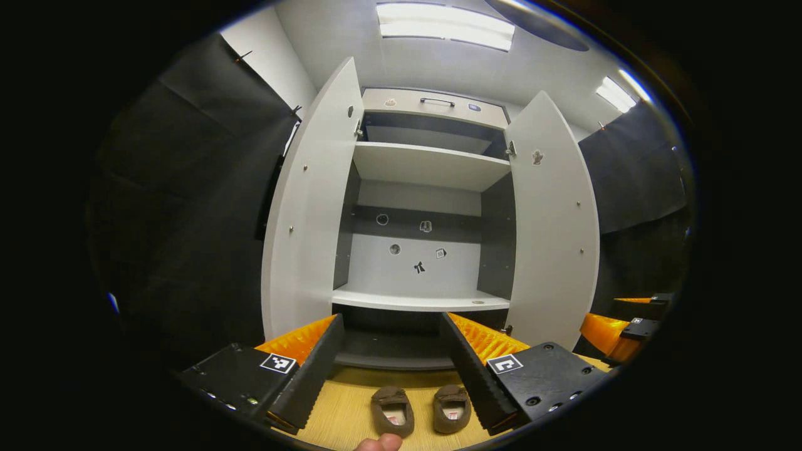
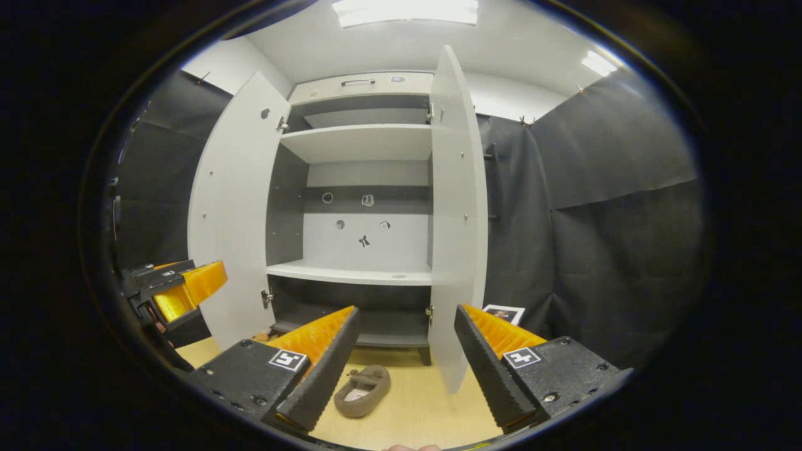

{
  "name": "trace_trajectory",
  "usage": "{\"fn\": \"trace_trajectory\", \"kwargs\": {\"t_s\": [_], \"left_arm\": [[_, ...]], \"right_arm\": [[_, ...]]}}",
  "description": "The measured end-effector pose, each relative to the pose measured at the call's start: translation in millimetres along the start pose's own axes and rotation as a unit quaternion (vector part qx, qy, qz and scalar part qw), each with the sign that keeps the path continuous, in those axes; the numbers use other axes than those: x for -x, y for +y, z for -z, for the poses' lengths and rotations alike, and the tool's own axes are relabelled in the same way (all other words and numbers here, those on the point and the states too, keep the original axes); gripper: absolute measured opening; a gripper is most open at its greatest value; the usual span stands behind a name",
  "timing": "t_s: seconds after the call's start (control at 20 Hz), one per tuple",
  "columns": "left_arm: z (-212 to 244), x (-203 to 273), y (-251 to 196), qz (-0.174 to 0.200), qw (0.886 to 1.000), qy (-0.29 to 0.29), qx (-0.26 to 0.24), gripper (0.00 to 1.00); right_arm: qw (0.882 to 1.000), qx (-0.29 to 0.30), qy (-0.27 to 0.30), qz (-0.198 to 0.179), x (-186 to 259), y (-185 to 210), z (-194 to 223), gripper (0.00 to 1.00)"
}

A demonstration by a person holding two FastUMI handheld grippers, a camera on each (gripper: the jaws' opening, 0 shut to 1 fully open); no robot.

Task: Grab one shoe with the right hand and put it into the shoe cabinet, grab the other shoe with the left hand and put it into the shoe cabinet; then close the right door with the right hand and the left door with the left hand.

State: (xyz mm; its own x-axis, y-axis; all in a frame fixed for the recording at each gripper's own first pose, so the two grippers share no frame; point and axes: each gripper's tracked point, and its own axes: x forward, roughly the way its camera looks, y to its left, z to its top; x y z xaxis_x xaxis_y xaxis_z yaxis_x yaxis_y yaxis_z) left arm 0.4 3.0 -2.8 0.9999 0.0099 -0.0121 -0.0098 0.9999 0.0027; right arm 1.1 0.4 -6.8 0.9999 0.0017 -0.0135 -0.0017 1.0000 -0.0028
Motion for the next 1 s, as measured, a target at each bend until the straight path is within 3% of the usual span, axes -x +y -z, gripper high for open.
{"fn": "trace_trajectory", "kwargs": {"t_s": [0.2,0.45,0.5,0.55,0.6,1.0], "left_arm": [[-2.2,-0.4,4.1,-0.005,1.000,-0.005,0.001,0.95],[-3.1,-0.1,3.9,-0.002,1.000,-0.010,-0.004,0.95],[-3.1,0.4,3.4,-0.002,1.000,-0.008,-0.003,0.95],[-2.2,0.8,3.2,-0.001,1.000,-0.007,-0.003,0.95],[-1.9,1.4,2.8,-0.001,1.000,-0.006,-0.003,0.95],[-3.0,6.1,14.1,-0.014,1.000,-0.007,-0.016,0.95]], "right_arm": [[1.000,0.006,0.003,-0.004,-1.6,1.3,1.8,0.99],[1.000,0.019,0.000,-0.018,-12.2,8.8,-2.3,0.99],[1.000,0.020,0.002,-0.023,-16.8,12.6,-1.8,0.95],[0.999,0.019,0.005,-0.031,-21.9,17.7,-0.8,0.99],[0.999,0.018,0.009,-0.038,-25.9,22.3,-0.2,0.95],[0.996,0.018,0.052,-0.070,-65.9,45.3,31.9,0.99]]}}
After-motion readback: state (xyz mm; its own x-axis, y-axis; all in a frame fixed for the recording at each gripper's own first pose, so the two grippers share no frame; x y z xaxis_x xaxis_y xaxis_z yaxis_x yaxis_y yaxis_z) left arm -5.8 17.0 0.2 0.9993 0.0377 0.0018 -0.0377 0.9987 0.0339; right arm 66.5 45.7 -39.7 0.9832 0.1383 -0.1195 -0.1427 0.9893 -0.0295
